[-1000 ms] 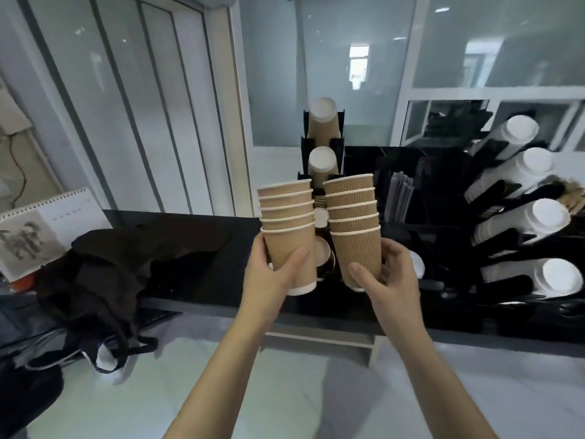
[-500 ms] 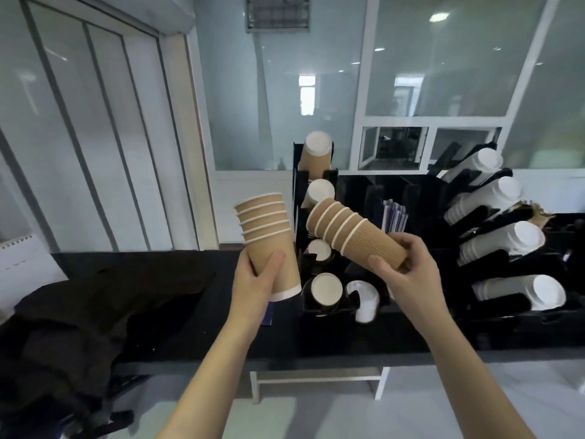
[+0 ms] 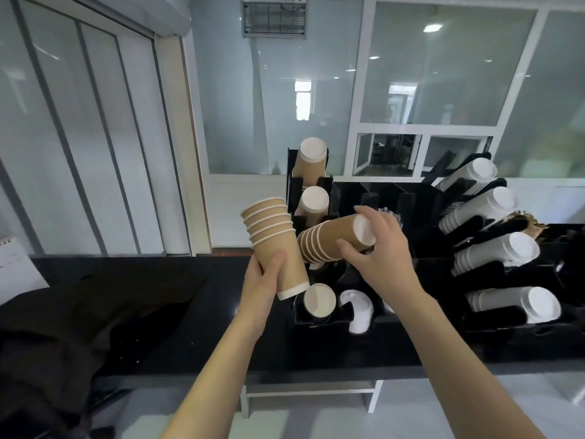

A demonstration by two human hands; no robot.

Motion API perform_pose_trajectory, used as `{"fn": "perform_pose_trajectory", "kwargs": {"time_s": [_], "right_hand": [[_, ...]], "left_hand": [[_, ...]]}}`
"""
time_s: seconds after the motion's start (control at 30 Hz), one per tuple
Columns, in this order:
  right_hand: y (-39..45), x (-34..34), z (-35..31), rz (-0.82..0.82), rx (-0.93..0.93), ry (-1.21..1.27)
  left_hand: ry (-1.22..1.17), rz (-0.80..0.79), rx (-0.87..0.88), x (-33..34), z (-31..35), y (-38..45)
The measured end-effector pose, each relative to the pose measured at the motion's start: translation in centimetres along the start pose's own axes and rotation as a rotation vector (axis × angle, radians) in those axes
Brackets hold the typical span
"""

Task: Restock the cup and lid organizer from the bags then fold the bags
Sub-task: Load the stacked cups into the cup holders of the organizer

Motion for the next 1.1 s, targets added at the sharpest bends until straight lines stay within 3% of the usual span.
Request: {"fn": "perform_pose_trajectory", "kwargs": {"time_s": [0.47,1.1], "right_hand": [[2.4,6.1,2.4,-0.294,-0.090,-0.101],[1.8,6.8,3.5,-0.354,-0.015,0.029]], "left_hand": [[-0.081,0.044,-0.116,0.9,-0.6,0.9],[-0.014,0.036,-0.092,1.2,0.5,0.6]]}}
Point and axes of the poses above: each hand's wrist, its own y-axis towards the middle knuckle, its own x-axis out of the palm, z = x × y, the point moved 3 cm from there along y, towards the middle knuckle, and after that the axes turned 1 degree about -x, right-handed, at the moved point
